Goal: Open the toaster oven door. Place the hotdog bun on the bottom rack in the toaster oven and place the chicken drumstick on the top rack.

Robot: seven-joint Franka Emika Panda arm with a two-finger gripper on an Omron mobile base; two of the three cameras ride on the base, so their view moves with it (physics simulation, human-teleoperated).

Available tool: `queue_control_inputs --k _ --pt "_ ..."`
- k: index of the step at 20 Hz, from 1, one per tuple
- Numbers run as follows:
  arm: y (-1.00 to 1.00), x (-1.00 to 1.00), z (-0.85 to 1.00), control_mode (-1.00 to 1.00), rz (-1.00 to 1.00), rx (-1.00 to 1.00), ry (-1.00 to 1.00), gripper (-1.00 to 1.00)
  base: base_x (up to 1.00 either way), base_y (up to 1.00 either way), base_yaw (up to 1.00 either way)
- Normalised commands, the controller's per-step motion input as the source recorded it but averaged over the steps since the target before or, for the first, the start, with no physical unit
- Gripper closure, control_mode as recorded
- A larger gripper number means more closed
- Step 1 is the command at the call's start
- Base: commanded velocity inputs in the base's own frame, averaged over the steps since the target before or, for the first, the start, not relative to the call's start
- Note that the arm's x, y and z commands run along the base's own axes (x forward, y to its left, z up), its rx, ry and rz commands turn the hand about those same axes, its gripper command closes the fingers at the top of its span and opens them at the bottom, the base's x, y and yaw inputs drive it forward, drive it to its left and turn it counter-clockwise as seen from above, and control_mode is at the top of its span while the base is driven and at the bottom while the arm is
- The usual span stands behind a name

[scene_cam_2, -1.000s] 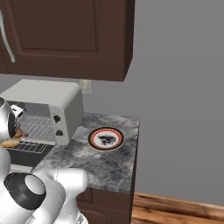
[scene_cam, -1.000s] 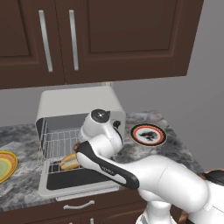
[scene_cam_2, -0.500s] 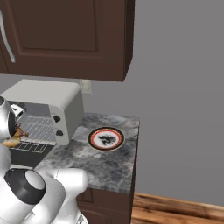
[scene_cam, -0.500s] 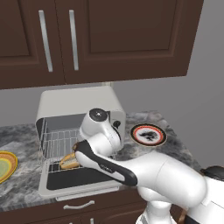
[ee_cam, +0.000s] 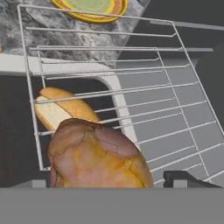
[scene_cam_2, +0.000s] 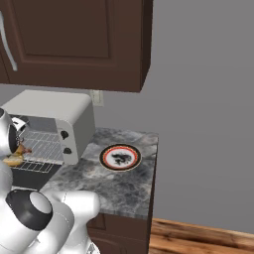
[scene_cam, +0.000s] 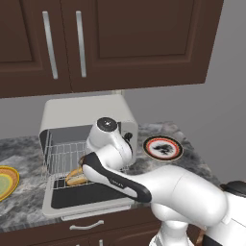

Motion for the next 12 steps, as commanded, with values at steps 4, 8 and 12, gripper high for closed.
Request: queue_control_inputs --k 4,8,12 --pt "0.0 -0.03 0.0 -1.0 0.0 0.0 0.0 -1.0 0.0 0.0 0.0" --pt "0.0 0.0 0.02 -1.0 0.0 0.0 0.0 -1.0 0.0 0.0 0.0" --pt "0.0 -0.03 0.25 -1.0 0.0 0.0 0.0 -1.0 0.0 0.0 0.0"
